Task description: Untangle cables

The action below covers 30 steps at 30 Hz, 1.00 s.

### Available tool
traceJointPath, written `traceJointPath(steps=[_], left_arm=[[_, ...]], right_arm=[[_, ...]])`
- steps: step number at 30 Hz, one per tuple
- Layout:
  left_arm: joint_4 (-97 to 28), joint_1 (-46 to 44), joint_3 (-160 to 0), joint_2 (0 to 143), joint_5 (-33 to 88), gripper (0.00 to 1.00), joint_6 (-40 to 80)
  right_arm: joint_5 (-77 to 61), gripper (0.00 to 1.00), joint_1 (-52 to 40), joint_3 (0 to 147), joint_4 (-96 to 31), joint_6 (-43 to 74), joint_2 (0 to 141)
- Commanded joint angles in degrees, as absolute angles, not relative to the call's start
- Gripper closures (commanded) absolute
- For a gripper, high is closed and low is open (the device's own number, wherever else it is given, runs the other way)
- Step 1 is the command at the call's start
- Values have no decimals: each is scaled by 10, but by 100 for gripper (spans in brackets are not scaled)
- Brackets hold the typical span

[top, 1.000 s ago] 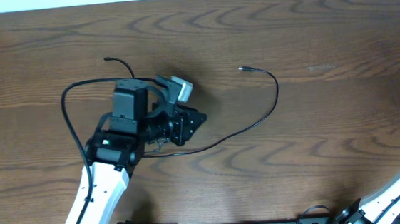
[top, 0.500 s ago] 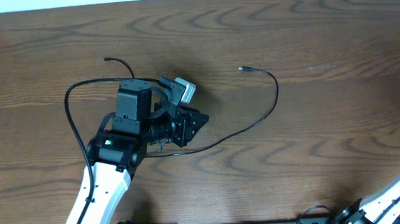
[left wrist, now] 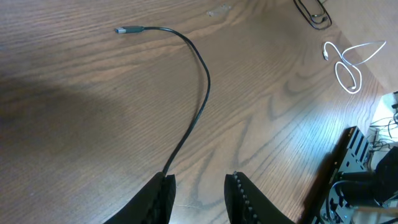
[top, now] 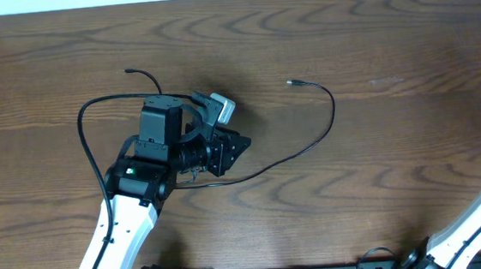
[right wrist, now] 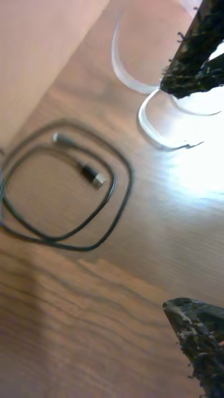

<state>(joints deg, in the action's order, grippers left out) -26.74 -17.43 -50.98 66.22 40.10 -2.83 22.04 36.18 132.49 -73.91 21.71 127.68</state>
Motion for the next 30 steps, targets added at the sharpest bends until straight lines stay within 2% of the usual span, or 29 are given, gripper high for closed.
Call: traceJointPath(steps=[1,4,10,17,20,30], left_arm=[[-264,-175,-507,662,394,66,-28],[-263,-175,-507,662,394,58,-28],[-265,-160,-507,661,379,57,-28],[-280,-103,-507,661,378,57,-28],[-298,-68,-507,661,376,57,-28],[-360,57,-507,641,336,57,-8]], right_arm=[[290,1,345,1329,-762,288,1213],[276,1,332,1329,-801,300,1194],[174,1,304,1329,-867,285,1182],[-25,1,239,1322,-872,125,1181],[-97,1,196,1322,-885,83,1181],[-90,1,-32,1322,-890,-45,1181]])
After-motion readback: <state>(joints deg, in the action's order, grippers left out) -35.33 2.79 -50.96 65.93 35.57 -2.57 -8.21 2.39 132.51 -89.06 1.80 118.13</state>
